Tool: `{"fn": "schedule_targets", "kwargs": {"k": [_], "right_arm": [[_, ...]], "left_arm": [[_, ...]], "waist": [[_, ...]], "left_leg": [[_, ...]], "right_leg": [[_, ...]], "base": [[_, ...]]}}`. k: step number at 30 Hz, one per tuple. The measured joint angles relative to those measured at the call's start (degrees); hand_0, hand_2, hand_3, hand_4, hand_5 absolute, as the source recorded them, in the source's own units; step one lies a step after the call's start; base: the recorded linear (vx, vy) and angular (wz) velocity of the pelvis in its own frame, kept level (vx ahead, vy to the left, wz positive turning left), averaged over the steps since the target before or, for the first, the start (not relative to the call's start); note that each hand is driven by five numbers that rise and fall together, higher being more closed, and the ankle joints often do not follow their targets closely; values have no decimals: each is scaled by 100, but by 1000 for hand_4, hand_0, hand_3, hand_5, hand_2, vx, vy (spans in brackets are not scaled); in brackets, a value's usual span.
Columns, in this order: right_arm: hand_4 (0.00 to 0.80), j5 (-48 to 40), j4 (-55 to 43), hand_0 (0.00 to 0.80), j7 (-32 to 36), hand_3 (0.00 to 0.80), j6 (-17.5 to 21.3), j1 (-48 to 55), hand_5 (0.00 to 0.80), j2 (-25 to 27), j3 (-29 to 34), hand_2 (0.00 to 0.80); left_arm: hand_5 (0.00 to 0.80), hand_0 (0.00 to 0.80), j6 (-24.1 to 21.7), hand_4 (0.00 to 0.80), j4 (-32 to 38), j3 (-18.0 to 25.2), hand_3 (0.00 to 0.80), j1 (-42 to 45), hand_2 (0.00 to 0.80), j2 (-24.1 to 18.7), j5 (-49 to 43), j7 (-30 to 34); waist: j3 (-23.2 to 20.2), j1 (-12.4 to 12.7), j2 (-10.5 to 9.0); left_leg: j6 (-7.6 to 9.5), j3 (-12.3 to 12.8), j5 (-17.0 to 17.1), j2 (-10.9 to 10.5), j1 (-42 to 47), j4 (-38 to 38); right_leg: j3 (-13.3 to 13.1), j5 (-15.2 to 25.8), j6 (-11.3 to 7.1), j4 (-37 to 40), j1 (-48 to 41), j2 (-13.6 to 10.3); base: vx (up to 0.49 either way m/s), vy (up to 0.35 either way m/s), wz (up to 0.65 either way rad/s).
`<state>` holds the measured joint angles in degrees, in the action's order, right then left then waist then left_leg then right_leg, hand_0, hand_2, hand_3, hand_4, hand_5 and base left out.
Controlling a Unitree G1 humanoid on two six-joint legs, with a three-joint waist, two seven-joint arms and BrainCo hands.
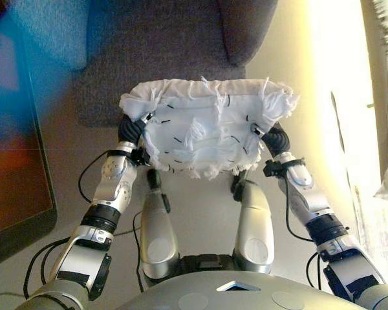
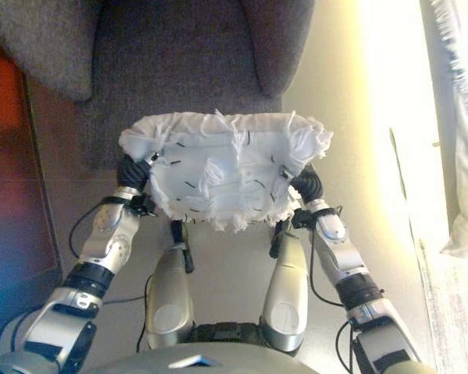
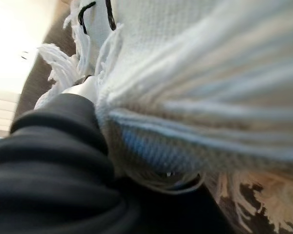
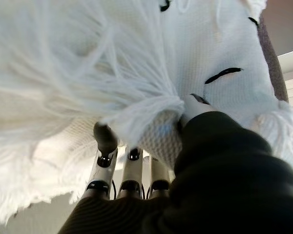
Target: Pick up the cushion and take it to the sofa
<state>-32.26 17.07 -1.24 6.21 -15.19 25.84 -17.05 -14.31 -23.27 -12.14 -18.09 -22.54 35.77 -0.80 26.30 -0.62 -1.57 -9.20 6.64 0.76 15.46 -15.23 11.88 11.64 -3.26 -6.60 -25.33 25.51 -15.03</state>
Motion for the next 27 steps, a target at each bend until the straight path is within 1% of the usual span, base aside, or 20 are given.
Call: {"fn": "schedule_targets", "kwargs": {"k": [2,4,5,6,8,10,12,15,17,21,22,23,24,25,27], "right_arm": [[800,-6,-73,800,0,800,-93,141,800,-14,-75,800],[800,-6,-106,800,8,800,-93,405,800,-37,-106,800],[800,-6,-106,800,-10,800,-96,515,800,-36,-90,800],[800,-12,-106,800,-22,800,-99,671,800,-39,-62,800],[800,-60,-114,800,-29,800,-113,973,800,-62,-49,800],[800,-154,-117,800,-71,800,-178,1093,800,-154,-18,800],[800,-171,-119,800,-67,800,-258,1177,800,-362,14,800],[800,-248,-118,800,-66,800,-350,1339,800,-571,14,800],[800,-328,-88,800,-63,800,-410,1388,800,-702,14,800],[800,-368,-66,800,-80,800,-410,1405,800,-956,31,800],[800,-394,-32,800,-133,800,-377,1396,800,-982,56,800],[800,-394,15,800,-195,800,-340,1395,800,-988,81,800],[800,-393,47,800,-238,800,-303,1402,800,-957,75,800],[800,-393,55,800,-292,800,-284,1417,800,-908,72,800],[800,-395,89,800,-375,800,-280,1530,800,-906,70,800]], "left_arm": [[800,800,66,800,19,9,800,196,800,14,7,-59],[800,800,163,800,16,21,800,473,800,109,6,-47],[800,800,216,800,16,21,800,571,800,201,5,-20],[800,800,280,800,14,21,800,699,800,322,5,0],[800,800,350,800,8,29,800,959,800,453,-3,108],[800,800,432,800,11,58,800,1072,800,486,-8,191],[800,800,573,800,14,216,800,1187,800,483,-13,238],[800,800,742,800,25,259,800,1225,800,343,-113,239],[800,800,873,800,45,258,800,1225,800,216,-135,235],[800,800,1089,800,93,256,800,1200,800,-18,-251,130],[800,800,1146,800,-1,228,800,1099,800,10,-250,117],[800,800,1200,800,-103,204,800,993,800,46,-251,123],[800,800,1247,800,-151,186,800,949,800,81,-257,122],[800,800,1249,800,-205,156,800,889,800,115,-313,138],[800,800,1243,800,-266,12,800,816,800,102,-380,179]], "waist": [[-168,6,-2],[-538,-21,56],[-643,-26,98],[-780,-24,146],[-1220,-20,162],[-1412,-18,194],[-1593,-12,192],[-1792,-16,51],[-1958,-18,-66],[-2138,2,-267],[-2126,-31,-289],[-2116,-57,-306],[-2111,-136,-282],[-2057,-199,-193],[-2006,-229,-46]], "left_leg": [[19,56,10,112,489,-229],[21,166,9,144,796,-360],[19,274,10,141,1001,-443],[19,301,10,125,1236,-543],[15,364,2,34,1419,-697],[7,404,-4,-65,1696,-935],[-41,470,-35,-189,1950,-1156],[-74,592,-64,-432,2179,-1273],[-103,641,-61,-557,2268,-1365],[-93,722,-76,-700,2449,-1402],[-13,702,-201,-752,2365,-1202],[94,711,-396,-819,2208,-779],[145,679,-597,-852,2055,-418],[224,574,-796,-830,1901,-56],[360,487,-786,-758,1869,-23]], "right_leg": [[-25,-1,17,199,-395,174],[-27,-29,5,359,-663,222],[-25,-1,-22,476,-880,234],[-19,33,-65,610,-1131,245],[-22,96,-152,882,-1345,199],[-48,304,-234,1237,-1650,170],[-192,585,-326,1696,-1882,152],[-239,897,-471,2243,-2253,-37],[-238,1021,-517,2464,-2414,-130],[-161,1089,-519,2335,-2493,-285],[-161,1110,-501,2086,-2406,-394],[-185,1127,-487,1727,-2261,-540],[-179,1224,-443,1386,-2122,-644],[-219,1457,-405,1001,-1958,-707],[-360,2099,-122,647,-1759,-675]], "base": [[265,-77,-25],[341,53,-16],[267,87,-5],[241,129,-3],[201,170,1],[125,216,-8],[84,242,-29],[88,257,-12],[57,235,-4],[33,228,-6],[55,266,12],[61,262,18],[82,260,23],[100,207,25],[133,136,35]]}}
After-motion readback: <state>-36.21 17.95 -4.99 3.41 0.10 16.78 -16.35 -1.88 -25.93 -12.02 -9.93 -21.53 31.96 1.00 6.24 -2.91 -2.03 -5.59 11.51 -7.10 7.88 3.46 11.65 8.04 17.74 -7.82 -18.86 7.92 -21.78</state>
